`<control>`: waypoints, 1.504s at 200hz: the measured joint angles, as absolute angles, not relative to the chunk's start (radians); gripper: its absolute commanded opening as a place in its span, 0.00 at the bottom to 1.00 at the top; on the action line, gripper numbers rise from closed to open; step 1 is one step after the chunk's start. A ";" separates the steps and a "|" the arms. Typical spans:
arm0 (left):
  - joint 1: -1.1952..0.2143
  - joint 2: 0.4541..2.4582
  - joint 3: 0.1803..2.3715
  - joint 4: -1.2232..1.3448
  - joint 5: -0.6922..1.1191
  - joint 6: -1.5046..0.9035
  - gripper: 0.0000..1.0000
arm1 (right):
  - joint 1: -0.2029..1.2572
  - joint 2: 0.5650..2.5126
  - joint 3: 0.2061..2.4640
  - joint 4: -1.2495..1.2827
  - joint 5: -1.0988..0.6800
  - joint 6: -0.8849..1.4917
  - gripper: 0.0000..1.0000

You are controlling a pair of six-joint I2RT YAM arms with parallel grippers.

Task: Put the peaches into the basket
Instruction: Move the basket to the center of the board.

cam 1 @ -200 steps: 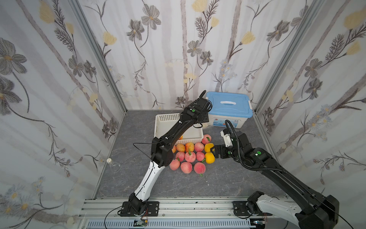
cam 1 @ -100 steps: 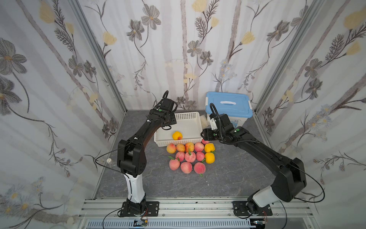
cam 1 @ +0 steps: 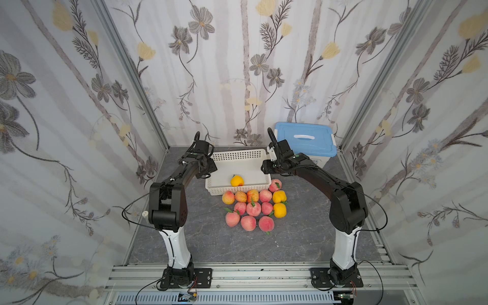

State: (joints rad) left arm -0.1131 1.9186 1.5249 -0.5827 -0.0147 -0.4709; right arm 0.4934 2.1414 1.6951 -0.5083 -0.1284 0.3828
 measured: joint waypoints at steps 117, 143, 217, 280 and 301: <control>-0.099 1.950 1.385 -0.466 0.039 -0.480 0.29 | 0.504 2.226 1.702 -0.558 -0.070 0.351 0.32; -0.104 1.943 1.372 -0.459 0.058 -0.454 0.20 | 0.504 2.228 1.692 -0.543 -0.028 0.345 0.30; -0.124 1.875 1.285 -0.445 0.065 -0.421 0.06 | 0.544 2.169 1.570 -0.537 0.055 0.342 0.29; -0.125 1.834 1.277 -0.514 0.079 -0.349 0.00 | 0.562 2.067 1.504 -0.546 0.048 0.350 0.31; -0.126 1.825 1.255 -0.506 0.082 -0.347 0.03 | 0.563 2.045 1.486 -0.540 0.039 0.350 0.33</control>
State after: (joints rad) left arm -0.1257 1.8252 1.2549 -0.5060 0.0818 -0.3466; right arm 0.5632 2.0449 1.4864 -0.5400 0.0387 0.3504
